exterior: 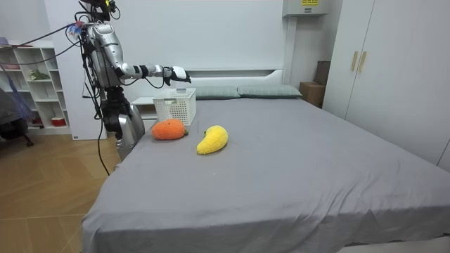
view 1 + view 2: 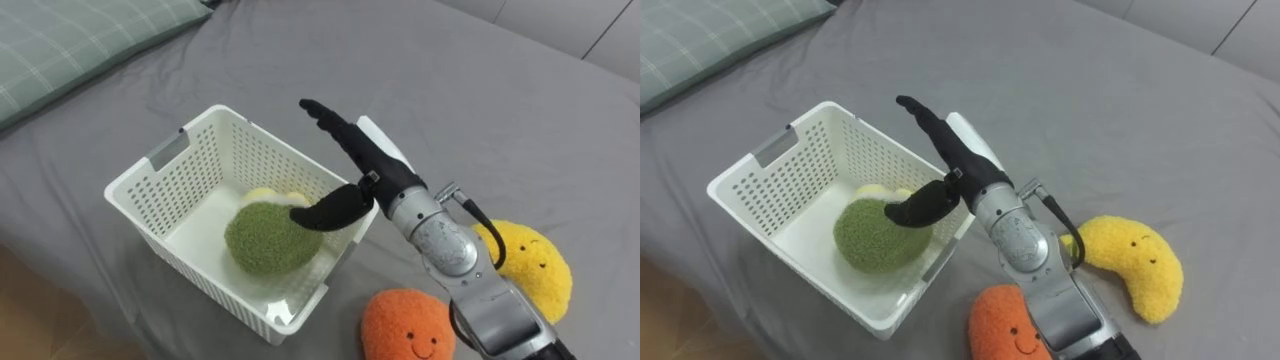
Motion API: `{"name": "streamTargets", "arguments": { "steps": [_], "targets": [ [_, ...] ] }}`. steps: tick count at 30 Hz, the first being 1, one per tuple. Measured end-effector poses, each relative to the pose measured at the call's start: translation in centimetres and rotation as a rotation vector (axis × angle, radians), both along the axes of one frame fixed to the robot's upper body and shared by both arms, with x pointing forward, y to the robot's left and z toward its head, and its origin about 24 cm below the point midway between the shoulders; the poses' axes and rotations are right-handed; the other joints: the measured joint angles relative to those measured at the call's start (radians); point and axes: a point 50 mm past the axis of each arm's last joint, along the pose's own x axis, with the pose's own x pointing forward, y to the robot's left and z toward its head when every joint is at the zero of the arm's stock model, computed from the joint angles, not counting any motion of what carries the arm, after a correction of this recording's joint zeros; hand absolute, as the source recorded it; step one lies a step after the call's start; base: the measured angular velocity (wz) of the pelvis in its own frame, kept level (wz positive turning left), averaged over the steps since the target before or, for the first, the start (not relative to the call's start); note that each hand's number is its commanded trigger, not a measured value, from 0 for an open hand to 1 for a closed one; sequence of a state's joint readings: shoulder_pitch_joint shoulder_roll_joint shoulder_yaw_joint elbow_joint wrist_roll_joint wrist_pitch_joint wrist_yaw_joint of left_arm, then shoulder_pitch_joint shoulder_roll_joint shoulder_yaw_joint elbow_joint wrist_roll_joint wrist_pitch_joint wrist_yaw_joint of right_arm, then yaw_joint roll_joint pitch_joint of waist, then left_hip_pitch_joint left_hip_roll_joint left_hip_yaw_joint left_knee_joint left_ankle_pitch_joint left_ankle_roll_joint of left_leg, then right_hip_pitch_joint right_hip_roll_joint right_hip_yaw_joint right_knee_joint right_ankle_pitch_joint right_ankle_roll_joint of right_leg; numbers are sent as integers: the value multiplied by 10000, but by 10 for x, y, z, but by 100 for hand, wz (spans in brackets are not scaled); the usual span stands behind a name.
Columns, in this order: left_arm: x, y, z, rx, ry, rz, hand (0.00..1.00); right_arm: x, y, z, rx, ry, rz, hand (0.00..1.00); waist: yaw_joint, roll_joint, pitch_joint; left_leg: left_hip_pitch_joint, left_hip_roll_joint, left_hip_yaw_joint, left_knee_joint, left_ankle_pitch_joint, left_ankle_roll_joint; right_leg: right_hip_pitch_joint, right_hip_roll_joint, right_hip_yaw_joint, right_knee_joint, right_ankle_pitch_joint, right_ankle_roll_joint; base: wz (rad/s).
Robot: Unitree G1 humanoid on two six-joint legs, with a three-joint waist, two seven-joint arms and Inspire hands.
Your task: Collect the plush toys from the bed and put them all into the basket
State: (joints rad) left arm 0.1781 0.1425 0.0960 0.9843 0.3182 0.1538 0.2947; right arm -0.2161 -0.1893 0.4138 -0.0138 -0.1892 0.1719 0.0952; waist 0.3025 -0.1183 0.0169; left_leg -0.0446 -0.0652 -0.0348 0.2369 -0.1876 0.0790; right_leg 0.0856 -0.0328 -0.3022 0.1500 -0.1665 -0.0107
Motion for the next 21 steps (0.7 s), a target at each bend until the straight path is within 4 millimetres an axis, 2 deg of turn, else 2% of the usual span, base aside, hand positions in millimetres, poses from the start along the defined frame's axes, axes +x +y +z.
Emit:
{"name": "streamTargets", "arguments": {
  "steps": [5, 8, 11, 17, 21],
  "targets": [
    [-4, 0, 0, 24, 91, 43, 0, 2, -4, 2, 25, -84, -203, 0, -44, 3, -3, 11, -2, 0, 2, 2, -1, 14, -9, 0, 2, 0, 0, 0],
    [-5, -1, -1, 19, 76, 90, 0, 5, -13, 6, 119, -291, -625, 0, -153, 33, -16, 15, -6, 5, 4, 13, 16, 30, -21, 0, 6, 7, 10, 1],
    [-9, 0, -1, 28, 148, 181, 0, 9, -23, 9, 210, -518, -1207, 0, -315, 82, -30, 40, -3, 41, 7, 19, 23, 50, -48, 15, 7, 10, 15, 0],
    [-14, 1, -1, 31, 232, 393, 0, 12, -44, 13, 433, -998, -2708, 0, -760, 272, -108, 41, 5, 150, -14, 39, 50, 5, -94, 54, 19, 20, 32, -4],
    [-17, 4, -1, 98, 208, 696, 0, 11, -62, 14, 617, -1372, -3858, 0, -1073, 300, -142, 38, 16, 210, -24, 38, 52, -10, -88, 163, 21, 24, 39, -4]
  ]
}}
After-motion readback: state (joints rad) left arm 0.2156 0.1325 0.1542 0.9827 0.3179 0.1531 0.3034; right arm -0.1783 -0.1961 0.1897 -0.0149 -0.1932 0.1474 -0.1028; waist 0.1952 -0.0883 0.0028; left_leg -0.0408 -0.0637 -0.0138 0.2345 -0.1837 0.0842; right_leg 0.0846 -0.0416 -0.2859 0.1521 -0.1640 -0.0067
